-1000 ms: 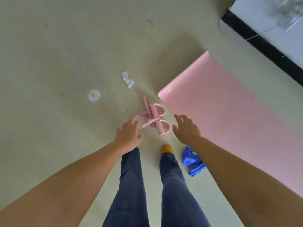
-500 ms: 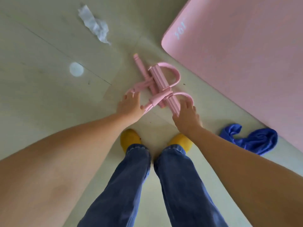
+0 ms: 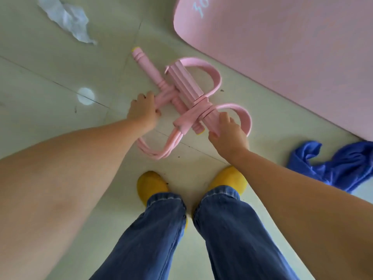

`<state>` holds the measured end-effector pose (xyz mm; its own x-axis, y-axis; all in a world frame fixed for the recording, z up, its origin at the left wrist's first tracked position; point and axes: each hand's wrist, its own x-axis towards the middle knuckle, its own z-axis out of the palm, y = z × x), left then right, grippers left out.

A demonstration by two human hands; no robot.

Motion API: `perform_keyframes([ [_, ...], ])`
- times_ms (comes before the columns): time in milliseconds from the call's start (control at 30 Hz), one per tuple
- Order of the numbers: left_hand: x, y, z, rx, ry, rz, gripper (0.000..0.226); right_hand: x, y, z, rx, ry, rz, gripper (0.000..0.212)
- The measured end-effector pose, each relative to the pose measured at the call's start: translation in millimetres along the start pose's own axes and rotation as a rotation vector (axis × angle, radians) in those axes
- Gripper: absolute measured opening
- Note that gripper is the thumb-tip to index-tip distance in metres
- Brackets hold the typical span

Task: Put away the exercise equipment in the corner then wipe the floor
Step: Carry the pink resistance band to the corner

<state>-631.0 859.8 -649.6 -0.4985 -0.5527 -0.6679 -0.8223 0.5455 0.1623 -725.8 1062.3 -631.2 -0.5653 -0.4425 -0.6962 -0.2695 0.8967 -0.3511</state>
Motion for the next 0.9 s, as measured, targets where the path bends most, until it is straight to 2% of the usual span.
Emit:
perform_keyframes([
  [133,-64,33,-66,-0.102,0.036,0.018,0.029,-60,-27,-82,0.001,0.027,-0.021,0.043],
  [367,-195,103,-232,-0.155,0.095,0.081,0.021,-194,-83,-261,0.01,0.1,-0.04,0.041],
  [600,-340,166,-376,-0.196,0.2,0.186,0.028,-335,-124,-397,0.015,0.228,-0.043,0.042],
  [733,-397,201,-422,-0.199,0.271,0.276,0.033,-398,-131,-448,0.044,0.355,-0.03,0.037],
  [900,-432,233,-445,-0.139,0.283,0.414,0.035,-457,-117,-472,0.027,0.496,-0.017,0.038],
])
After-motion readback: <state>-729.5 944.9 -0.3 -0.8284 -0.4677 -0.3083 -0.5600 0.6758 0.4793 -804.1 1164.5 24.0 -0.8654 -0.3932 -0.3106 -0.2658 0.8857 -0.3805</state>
